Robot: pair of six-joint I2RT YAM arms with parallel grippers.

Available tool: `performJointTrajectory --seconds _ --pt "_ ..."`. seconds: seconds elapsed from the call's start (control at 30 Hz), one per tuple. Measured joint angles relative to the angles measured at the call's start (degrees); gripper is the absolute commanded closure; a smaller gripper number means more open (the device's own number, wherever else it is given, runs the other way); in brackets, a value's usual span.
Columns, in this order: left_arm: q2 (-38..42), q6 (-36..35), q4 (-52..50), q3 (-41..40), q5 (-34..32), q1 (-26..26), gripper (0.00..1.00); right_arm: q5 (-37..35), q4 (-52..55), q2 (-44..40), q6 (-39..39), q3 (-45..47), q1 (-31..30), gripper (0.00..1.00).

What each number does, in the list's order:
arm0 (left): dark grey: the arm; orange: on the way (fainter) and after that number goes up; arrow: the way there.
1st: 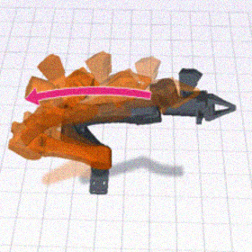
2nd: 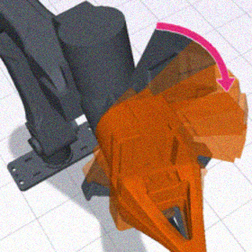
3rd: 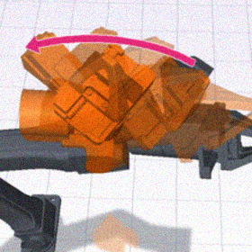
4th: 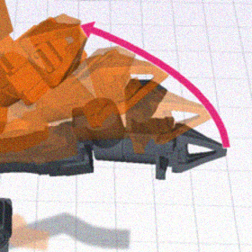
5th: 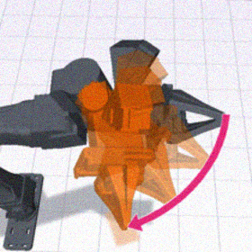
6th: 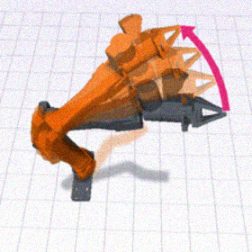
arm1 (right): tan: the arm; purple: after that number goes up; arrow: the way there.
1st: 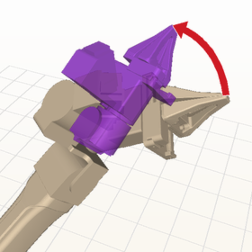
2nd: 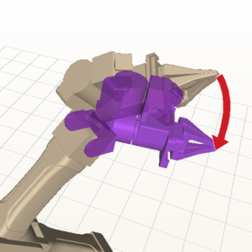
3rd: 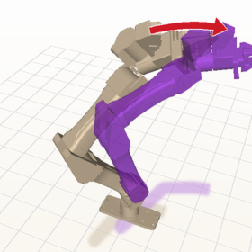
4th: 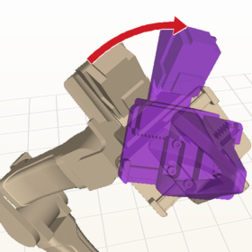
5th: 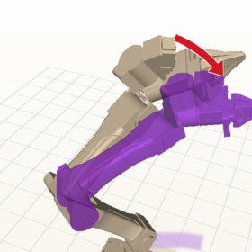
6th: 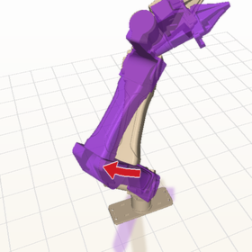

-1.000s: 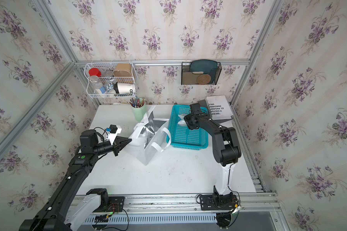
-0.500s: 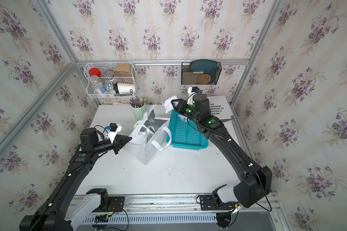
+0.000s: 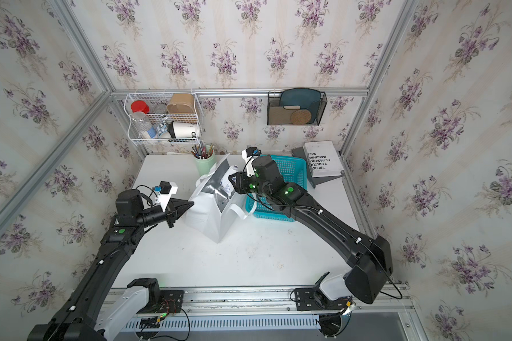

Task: Place the ice pack in the delivery bag
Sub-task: Place the ice pack in the delivery bag, then pick up the ice pack from the bin.

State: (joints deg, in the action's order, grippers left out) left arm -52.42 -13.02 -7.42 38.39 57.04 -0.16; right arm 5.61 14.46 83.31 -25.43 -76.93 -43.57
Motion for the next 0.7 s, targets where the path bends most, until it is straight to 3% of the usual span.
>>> performJointTrajectory --seconds 0.13,0.2,0.33,0.5,0.6,0.7 --pt "-0.3 0.1 0.3 -0.1 0.2 0.0 1.0 0.4 0.4 2.8 2.3 -2.2 -1.3 0.17" --pt "-0.4 0.1 0.3 -0.4 0.3 0.0 1.0 1.4 0.3 2.4 3.9 -2.4 -1.7 0.09" --pt "-0.3 -0.1 0.2 -0.6 0.4 0.0 1.0 3.0 -1.7 -1.2 6.9 -0.7 0.7 0.12" --pt "-0.2 -0.8 0.0 -0.8 0.4 -0.1 1.0 5.9 -11.7 -7.4 5.6 8.7 13.8 0.14" --pt "-0.3 -1.1 -0.1 -1.0 0.4 -0.1 1.0 7.4 -14.3 -1.2 4.3 11.5 21.9 0.14" --pt "-0.6 -1.7 -0.1 -1.0 0.4 -0.1 1.0 7.0 -9.9 10.8 7.5 7.5 24.1 0.15"
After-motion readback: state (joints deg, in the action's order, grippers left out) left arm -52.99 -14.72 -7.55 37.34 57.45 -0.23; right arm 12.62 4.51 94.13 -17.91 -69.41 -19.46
